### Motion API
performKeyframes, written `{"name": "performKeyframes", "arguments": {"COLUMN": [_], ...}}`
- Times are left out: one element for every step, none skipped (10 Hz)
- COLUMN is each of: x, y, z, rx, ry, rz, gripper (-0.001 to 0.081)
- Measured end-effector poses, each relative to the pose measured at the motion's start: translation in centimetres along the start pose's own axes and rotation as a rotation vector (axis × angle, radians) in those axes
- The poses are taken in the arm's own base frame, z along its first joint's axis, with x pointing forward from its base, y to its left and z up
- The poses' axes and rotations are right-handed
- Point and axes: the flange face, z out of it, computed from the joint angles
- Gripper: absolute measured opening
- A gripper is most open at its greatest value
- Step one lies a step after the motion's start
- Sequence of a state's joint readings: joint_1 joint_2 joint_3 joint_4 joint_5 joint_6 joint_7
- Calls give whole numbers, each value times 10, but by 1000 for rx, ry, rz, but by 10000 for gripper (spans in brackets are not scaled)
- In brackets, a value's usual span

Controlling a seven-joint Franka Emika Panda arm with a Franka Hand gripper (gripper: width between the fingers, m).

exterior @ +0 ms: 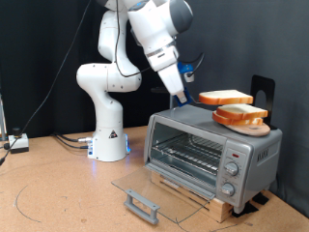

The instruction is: Make a piece of toast with the oven

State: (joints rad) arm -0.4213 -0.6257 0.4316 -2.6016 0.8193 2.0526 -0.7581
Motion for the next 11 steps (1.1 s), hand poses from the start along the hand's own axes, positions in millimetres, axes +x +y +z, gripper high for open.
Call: {"name": "performKeyframes", "arguments": {"x": [-7,-13,-19,-25,-31,-38,-45,-53,-62,-71,-76], "y": [13,26,39,52,66,79,91,103,114,124,130], "z": [-8,-16,-25,-33,-41,-48,-56,-64,-72,-81,-85], "rx": [10,12,4,-8,-30,-54,-72,-85,-93,-99,-95], "ry": [-12,-22,-21,-12,-1,2,6,10,14,22,28], "rz": [4,16,35,54,67,73,76,71,66,67,65], "gripper": [396,395,395,395,395,395,395,395,395,395,395]}}
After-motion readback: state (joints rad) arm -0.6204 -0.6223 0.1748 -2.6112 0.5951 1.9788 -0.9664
